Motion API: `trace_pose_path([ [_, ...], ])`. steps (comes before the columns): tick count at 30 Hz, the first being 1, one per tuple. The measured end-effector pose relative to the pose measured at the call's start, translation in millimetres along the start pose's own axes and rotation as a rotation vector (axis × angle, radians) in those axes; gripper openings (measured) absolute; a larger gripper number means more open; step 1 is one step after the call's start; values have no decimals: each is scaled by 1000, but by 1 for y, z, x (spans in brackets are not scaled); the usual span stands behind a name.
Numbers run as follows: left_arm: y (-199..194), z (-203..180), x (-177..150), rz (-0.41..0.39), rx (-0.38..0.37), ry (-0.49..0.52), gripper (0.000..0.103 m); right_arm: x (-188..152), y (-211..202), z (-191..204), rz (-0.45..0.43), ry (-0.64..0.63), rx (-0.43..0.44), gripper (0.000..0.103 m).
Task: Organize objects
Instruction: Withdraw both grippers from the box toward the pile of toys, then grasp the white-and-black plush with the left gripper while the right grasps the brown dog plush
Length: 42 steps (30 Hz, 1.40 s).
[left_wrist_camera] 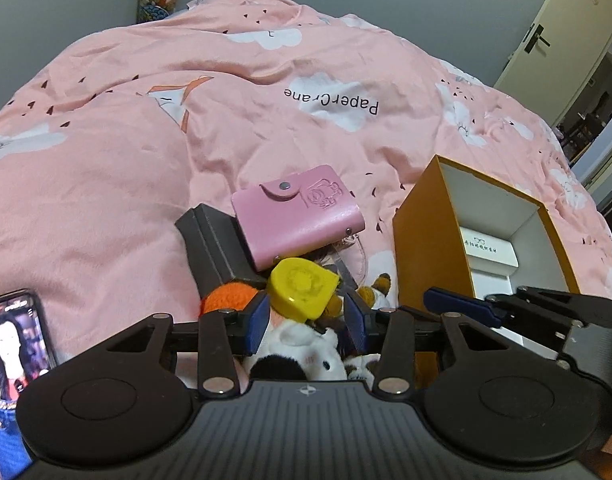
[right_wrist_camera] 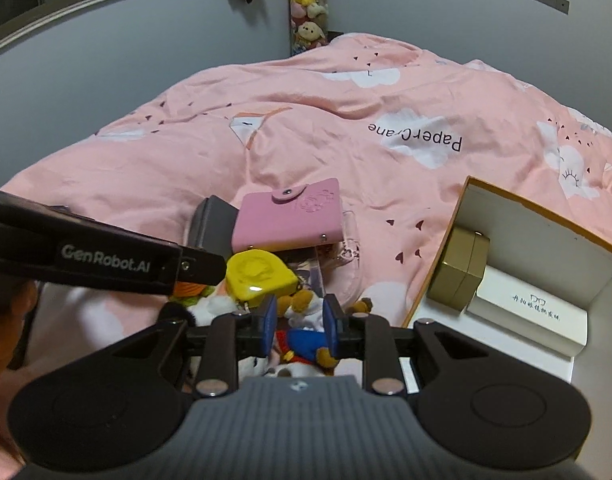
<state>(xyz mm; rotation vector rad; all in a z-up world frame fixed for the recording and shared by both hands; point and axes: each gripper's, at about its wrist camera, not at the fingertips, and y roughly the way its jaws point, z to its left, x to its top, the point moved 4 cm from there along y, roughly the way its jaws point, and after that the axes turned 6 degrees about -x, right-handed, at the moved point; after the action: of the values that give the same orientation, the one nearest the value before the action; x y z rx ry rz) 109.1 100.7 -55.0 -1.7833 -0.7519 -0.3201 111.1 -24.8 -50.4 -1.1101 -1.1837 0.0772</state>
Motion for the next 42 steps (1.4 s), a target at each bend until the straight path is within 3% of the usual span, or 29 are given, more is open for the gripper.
trace_pose_path([
  [12,18,11,28,20,-22,33,50,34,43,-5,61,-79,-13,26],
  [15,6,8,34,-30,-51,134,50,38,46,-6,59,-77,-8,28],
  [19,-10,7,30,-81,-14,352,50,38,46,-9,53,-56,0,37],
  [23,-22,21,24,-83,10,460,50,39,44,-13,37,-49,-24,39],
  [30,-16,46,14,-5,31,455,50,44,47,-19,29,-43,-41,42],
  [35,-31,42,28,-100,4,483,50,46,52,-20,41,-60,-50,43],
  [42,-26,35,46,-75,-31,486,51,52,66,-27,85,-83,-56,43],
])
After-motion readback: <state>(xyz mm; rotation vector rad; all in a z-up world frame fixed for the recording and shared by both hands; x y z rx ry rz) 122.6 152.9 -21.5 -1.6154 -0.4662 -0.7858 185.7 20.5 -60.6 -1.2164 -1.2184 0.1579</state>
